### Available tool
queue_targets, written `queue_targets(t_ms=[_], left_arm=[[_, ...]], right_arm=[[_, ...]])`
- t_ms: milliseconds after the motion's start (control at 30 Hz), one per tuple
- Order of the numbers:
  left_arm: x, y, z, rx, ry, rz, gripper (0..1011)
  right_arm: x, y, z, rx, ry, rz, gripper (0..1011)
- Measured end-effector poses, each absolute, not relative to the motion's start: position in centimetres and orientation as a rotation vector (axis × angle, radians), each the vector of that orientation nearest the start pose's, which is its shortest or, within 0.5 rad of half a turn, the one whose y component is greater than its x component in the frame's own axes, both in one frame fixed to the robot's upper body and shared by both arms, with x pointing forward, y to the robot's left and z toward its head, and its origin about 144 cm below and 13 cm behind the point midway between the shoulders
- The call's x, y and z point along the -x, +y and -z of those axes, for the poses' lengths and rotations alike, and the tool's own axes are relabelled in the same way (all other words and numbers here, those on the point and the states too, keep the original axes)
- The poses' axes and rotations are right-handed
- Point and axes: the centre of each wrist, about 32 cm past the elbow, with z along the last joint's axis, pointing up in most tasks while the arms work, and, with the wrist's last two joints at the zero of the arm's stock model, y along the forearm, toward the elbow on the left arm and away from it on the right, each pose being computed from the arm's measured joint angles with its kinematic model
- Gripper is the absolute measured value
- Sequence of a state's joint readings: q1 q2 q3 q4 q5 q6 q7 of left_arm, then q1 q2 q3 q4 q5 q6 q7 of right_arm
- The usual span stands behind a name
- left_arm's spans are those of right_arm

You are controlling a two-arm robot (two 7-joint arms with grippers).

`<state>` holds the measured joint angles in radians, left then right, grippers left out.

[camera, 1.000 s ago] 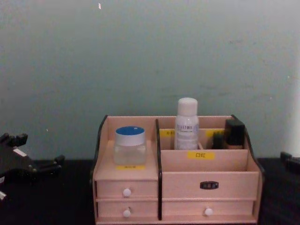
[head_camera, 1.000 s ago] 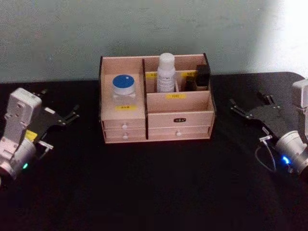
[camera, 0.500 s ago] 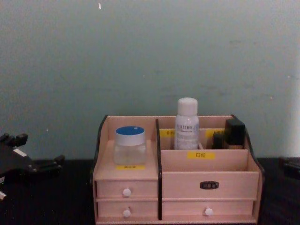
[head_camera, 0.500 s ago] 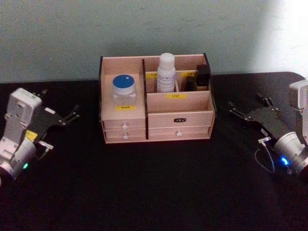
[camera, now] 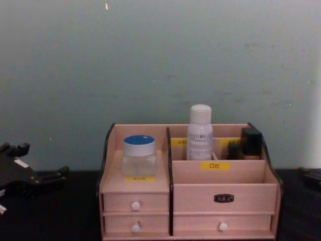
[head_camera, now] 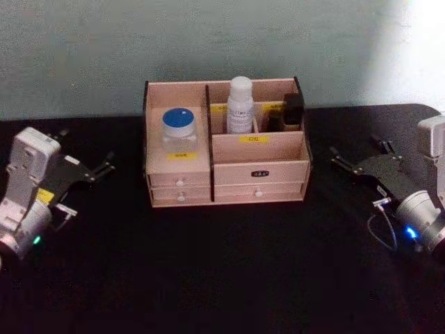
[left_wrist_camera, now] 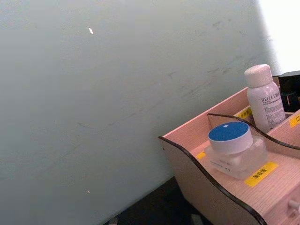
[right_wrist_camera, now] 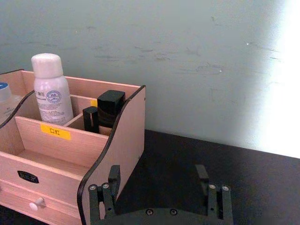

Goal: Pick up the facial cleanser and watermelon frost from the table and place them into the tiered storage box.

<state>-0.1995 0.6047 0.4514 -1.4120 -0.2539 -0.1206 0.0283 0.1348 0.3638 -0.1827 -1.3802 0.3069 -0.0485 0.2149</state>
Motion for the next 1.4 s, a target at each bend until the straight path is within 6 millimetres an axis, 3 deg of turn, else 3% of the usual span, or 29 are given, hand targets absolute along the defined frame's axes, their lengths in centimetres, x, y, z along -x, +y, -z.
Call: queue_targets(t_ms=[1400], left_arm=[[-48.86,30.97,-113.98,-0.304,-0.285,-1.248,1001]], right_arm=[[-49.15,-30.06,-113.09,0.102,-0.006,1.249,1002]])
